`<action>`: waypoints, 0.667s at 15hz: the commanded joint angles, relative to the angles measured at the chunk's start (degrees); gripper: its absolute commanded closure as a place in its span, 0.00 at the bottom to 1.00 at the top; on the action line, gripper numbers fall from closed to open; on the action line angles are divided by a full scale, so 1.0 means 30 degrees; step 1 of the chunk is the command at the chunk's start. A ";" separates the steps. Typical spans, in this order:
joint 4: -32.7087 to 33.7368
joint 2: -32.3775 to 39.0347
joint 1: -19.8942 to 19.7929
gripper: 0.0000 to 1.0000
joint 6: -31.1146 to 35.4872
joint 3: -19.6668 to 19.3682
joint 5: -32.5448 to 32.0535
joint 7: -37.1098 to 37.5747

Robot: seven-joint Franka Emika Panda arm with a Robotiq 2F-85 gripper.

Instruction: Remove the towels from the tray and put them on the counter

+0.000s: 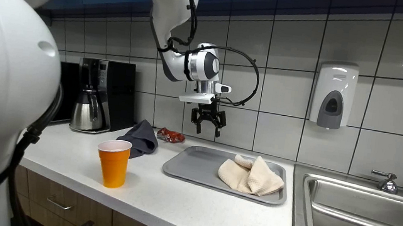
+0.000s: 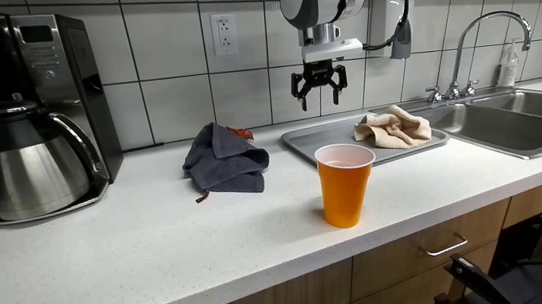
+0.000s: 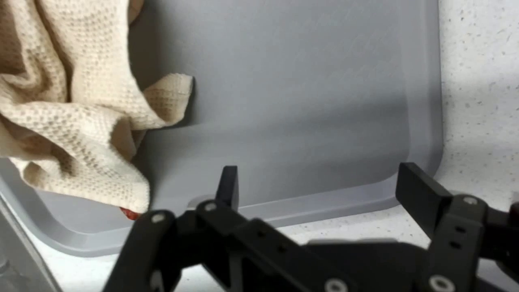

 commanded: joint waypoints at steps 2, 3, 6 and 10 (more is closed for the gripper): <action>-0.2457 -0.1968 -0.0251 0.00 -0.0097 -0.0492 0.0035 0.1442; -0.2723 -0.2175 -0.0332 0.00 -0.0116 -0.0607 0.0021 0.1555; -0.3547 -0.2827 -0.0753 0.00 -0.0150 -0.0893 0.0054 0.1543; -0.4357 -0.3497 -0.1581 0.00 -0.0249 -0.1123 0.0155 0.1072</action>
